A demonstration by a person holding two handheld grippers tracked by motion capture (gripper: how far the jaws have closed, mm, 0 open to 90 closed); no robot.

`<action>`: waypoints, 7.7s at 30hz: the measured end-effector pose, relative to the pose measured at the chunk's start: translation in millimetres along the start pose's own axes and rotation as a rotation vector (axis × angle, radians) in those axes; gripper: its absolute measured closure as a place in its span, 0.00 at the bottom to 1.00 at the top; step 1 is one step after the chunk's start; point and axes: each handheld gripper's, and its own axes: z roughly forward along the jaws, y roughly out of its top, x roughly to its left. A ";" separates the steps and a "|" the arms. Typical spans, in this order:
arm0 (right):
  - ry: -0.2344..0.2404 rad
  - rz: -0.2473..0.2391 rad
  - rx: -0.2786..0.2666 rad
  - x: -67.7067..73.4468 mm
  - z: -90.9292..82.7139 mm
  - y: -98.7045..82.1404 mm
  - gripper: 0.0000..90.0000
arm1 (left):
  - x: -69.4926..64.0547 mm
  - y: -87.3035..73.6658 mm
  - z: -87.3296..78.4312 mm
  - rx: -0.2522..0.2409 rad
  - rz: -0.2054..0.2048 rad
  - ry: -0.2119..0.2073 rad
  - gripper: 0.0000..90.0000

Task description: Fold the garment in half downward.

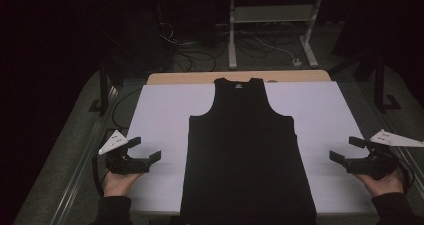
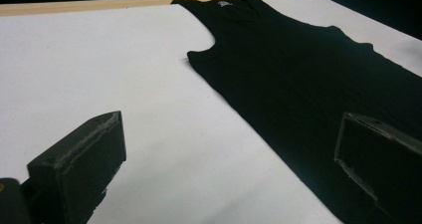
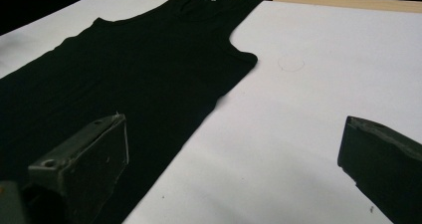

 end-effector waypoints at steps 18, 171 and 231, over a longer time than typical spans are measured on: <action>0.008 0.000 0.005 -0.2 0.4 0.5 0.00 | -1.6 1.3 1.4 0.005 0.013 -0.001 0.00; 0.094 -0.059 0.214 -16.9 126.0 107.0 0.00 | 16.2 96.7 133.8 0.207 0.072 -0.134 0.00; 0.088 0.022 0.358 -37.3 189.1 70.6 0.20 | 36.2 60.9 187.2 0.319 -0.023 -0.135 0.15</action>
